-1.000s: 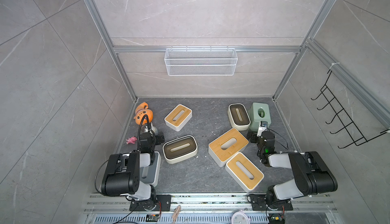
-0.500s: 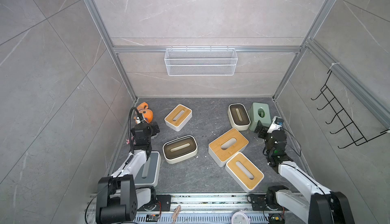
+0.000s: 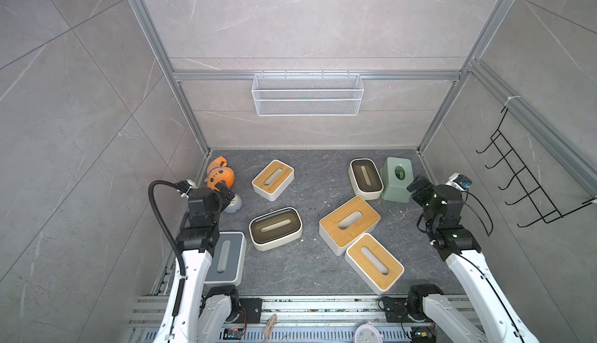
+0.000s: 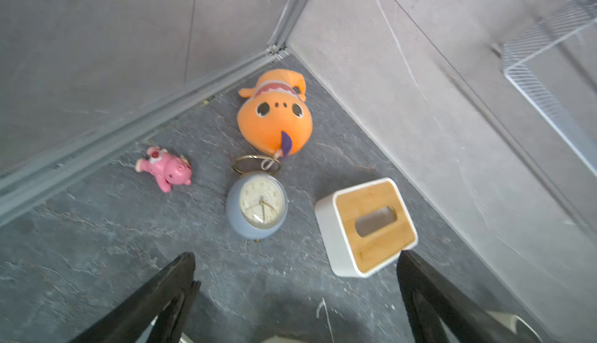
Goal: Stack the tissue boxes
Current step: Adjust the tissue box at the center of the board.
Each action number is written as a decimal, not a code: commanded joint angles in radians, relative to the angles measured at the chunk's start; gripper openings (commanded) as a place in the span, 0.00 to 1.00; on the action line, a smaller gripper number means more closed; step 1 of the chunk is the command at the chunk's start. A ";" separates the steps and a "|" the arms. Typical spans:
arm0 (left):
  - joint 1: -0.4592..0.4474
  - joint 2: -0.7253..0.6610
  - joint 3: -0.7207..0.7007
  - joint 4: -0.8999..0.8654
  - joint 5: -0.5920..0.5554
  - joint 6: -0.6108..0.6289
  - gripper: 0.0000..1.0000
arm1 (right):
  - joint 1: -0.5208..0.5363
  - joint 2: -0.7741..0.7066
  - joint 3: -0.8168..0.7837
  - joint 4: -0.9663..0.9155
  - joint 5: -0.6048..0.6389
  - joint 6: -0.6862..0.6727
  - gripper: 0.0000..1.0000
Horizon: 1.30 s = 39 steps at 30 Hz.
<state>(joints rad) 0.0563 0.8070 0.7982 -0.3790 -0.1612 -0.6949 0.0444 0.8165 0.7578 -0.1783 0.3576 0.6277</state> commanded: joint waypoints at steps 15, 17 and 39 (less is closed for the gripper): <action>-0.399 0.061 0.008 -0.161 0.504 -0.054 1.00 | -0.003 -0.017 -0.036 -0.193 -1.038 -0.028 1.00; -0.511 0.091 0.017 -0.153 0.448 -0.082 1.00 | -0.002 -0.023 -0.078 -0.199 -1.029 -0.027 1.00; -1.048 0.626 0.107 0.297 0.138 -0.425 1.00 | -0.002 0.171 -0.240 0.029 -0.816 -0.019 1.00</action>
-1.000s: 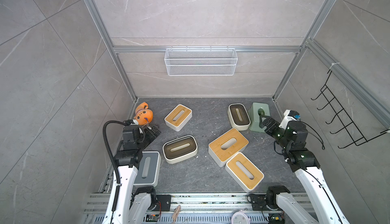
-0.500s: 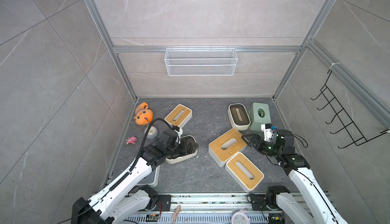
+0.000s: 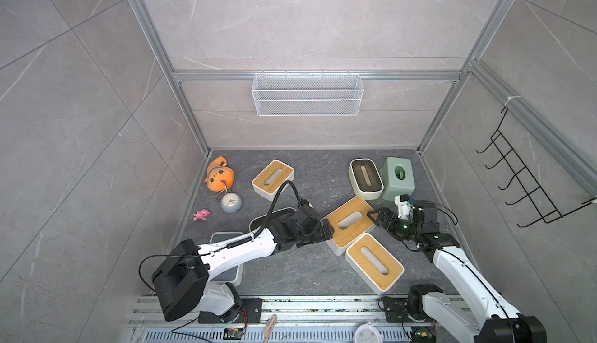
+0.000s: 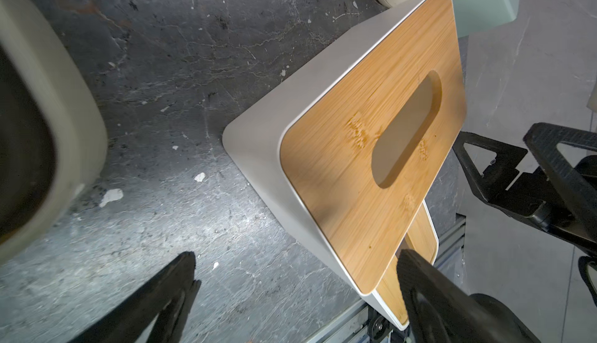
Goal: Stack the tissue boxes
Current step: Adjust the tissue box at the center of the board.
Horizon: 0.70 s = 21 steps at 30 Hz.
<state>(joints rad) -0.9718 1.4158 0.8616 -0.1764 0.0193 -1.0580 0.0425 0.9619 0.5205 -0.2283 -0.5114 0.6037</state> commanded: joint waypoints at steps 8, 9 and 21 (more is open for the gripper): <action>-0.041 0.104 0.052 0.170 -0.020 -0.125 1.00 | 0.000 0.144 0.015 0.200 0.022 0.005 1.00; -0.044 0.110 0.056 0.172 -0.020 -0.128 1.00 | 0.000 0.146 0.014 0.204 0.013 -0.001 1.00; -0.046 0.186 0.116 0.190 -0.018 -0.159 1.00 | 0.014 0.182 -0.011 0.233 -0.098 -0.014 1.00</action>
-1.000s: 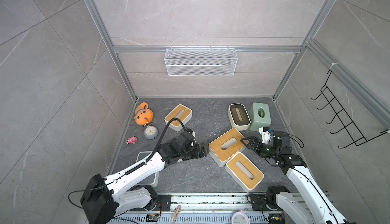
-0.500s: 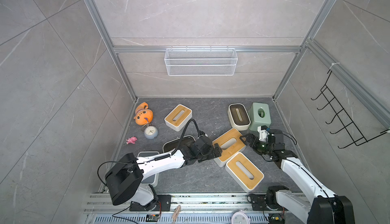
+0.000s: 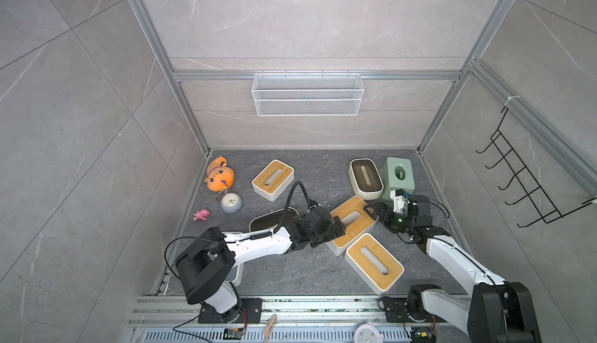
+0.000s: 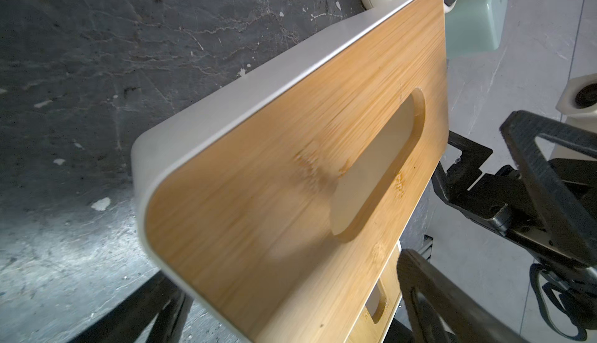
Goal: Stack the tissue boxes
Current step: Adjust the tissue box at the center of the board.
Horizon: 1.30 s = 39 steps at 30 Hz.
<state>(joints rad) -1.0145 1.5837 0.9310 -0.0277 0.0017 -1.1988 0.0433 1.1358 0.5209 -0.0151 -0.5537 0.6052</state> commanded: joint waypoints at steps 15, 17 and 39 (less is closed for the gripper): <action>0.085 0.050 0.124 -0.048 0.040 -0.017 1.00 | 0.174 0.041 0.010 0.064 0.042 0.026 1.00; 0.105 0.059 0.137 -0.064 0.057 -0.006 1.00 | 0.197 0.060 0.018 0.087 0.057 0.039 1.00; 0.325 0.011 0.150 -0.177 0.159 0.095 1.00 | 0.365 0.290 0.083 0.311 0.155 0.134 1.00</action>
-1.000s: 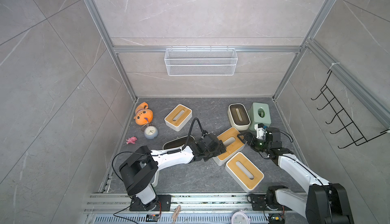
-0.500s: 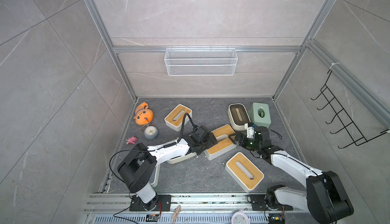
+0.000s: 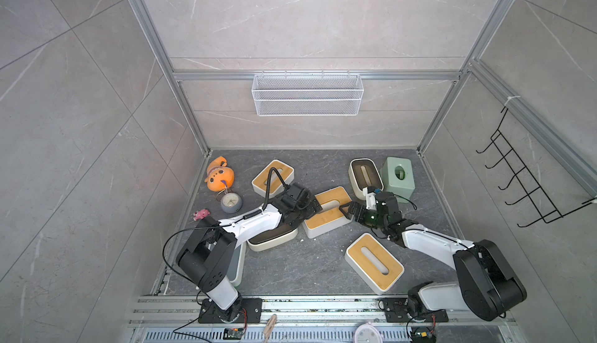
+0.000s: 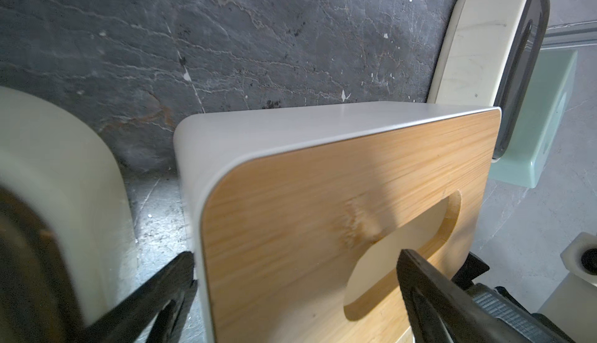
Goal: Stack the tissue boxes
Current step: Adjust the tissue box at the center of the board.
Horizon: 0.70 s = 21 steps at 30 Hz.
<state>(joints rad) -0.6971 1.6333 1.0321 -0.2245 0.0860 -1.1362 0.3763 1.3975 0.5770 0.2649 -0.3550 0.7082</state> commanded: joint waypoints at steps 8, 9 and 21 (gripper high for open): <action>0.074 -0.034 0.085 -0.010 0.119 0.078 1.00 | 0.078 0.049 0.033 0.068 -0.004 0.066 1.00; 0.083 -0.028 0.094 -0.015 0.125 0.084 1.00 | 0.080 0.055 0.035 0.076 -0.003 0.071 1.00; 0.140 0.099 0.246 -0.058 0.187 0.141 1.00 | 0.115 0.105 0.057 0.134 0.033 0.124 1.00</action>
<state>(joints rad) -0.5400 1.7226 1.2297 -0.3153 0.1646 -1.0161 0.4675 1.4845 0.6044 0.3637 -0.2882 0.8013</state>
